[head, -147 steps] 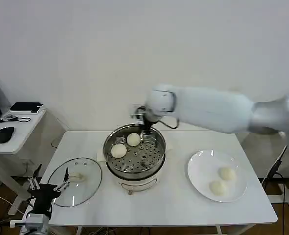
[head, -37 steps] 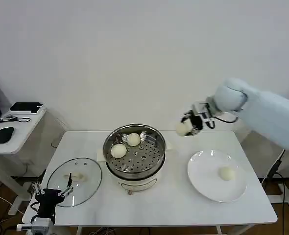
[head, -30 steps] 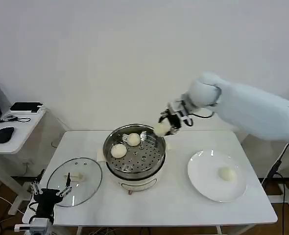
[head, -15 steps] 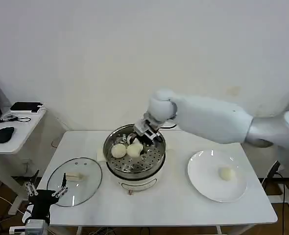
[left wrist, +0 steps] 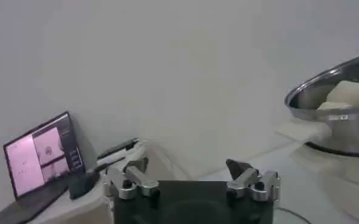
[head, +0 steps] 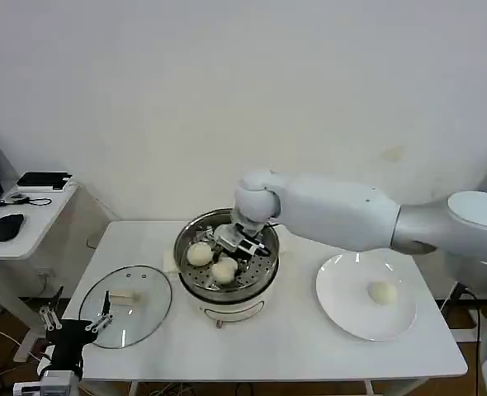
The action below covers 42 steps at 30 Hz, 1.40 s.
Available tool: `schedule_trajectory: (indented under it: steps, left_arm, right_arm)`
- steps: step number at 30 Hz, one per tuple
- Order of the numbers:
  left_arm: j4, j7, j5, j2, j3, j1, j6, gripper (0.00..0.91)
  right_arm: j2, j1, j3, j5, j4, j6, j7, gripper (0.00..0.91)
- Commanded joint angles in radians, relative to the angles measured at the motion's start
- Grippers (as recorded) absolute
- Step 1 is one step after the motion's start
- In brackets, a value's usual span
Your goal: Take steamed baozi put them in steamer then cover it.
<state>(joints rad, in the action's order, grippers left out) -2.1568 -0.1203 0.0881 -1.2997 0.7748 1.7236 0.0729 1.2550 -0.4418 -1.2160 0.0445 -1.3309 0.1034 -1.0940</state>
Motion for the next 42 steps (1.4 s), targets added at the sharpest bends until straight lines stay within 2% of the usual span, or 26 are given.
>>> schedule_trajectory:
  steps: [1, 3, 4, 5, 6, 17, 24, 28, 34, 41, 42]
  left_arm:
    - [0.004, 0.000, -0.002, 0.000, 0.002, 0.000, -0.002, 0.907]
    - [0.004, 0.000, -0.002, 0.000, 0.003, 0.000, -0.002, 0.907]
    - [0.004, 0.000, -0.002, 0.000, 0.003, -0.001, -0.002, 0.907]
    - [0.004, 0.000, -0.003, 0.000, 0.003, -0.002, -0.002, 0.907]
    - [0.004, 0.000, -0.002, 0.000, 0.003, -0.002, -0.001, 0.907]
    - [0.007, 0.000, -0.004, 0.008, 0.002, -0.007, -0.001, 0.907]
    - [0.021, 0.000, -0.004, 0.021, 0.000, -0.016, -0.003, 0.907]
    - [0.023, 0.001, -0.006, 0.030, -0.004, -0.023, -0.002, 0.907]
    - [0.034, 0.001, -0.016, 0.050, -0.015, -0.034, -0.005, 0.907]
    - [0.040, 0.007, -0.017, 0.069, -0.030, -0.045, -0.004, 0.907]
    - [0.041, 0.007, -0.017, 0.071, -0.032, -0.047, -0.004, 0.907]
  right_arm:
    - [0.015, 0.005, -0.016, -0.025, 0.003, 0.041, -0.004, 0.645]
    - [0.013, 0.005, -0.019, -0.023, 0.003, 0.043, -0.009, 0.665]
    - [0.012, 0.005, -0.020, -0.023, 0.003, 0.045, -0.010, 0.715]
    - [0.010, 0.006, -0.021, -0.024, 0.003, 0.047, -0.010, 0.836]
    - [0.009, 0.006, -0.021, -0.022, 0.003, 0.049, -0.009, 0.897]
    - [-0.045, -0.025, 0.028, 0.025, -0.009, 0.042, 0.031, 0.907]
    - [-0.122, -0.044, 0.116, 0.093, 0.034, -0.030, 0.072, 0.907]
    - [-0.218, -0.071, 0.140, 0.076, 0.047, -0.102, 0.040, 0.907]
    - [-0.396, -0.087, 0.126, 0.089, -0.015, -0.228, 0.042, 0.907]
    - [-0.634, -0.041, 0.094, 0.052, -0.092, -0.286, 0.041, 0.907]
    - [-0.674, -0.021, 0.095, 0.023, -0.101, -0.290, 0.042, 0.907]
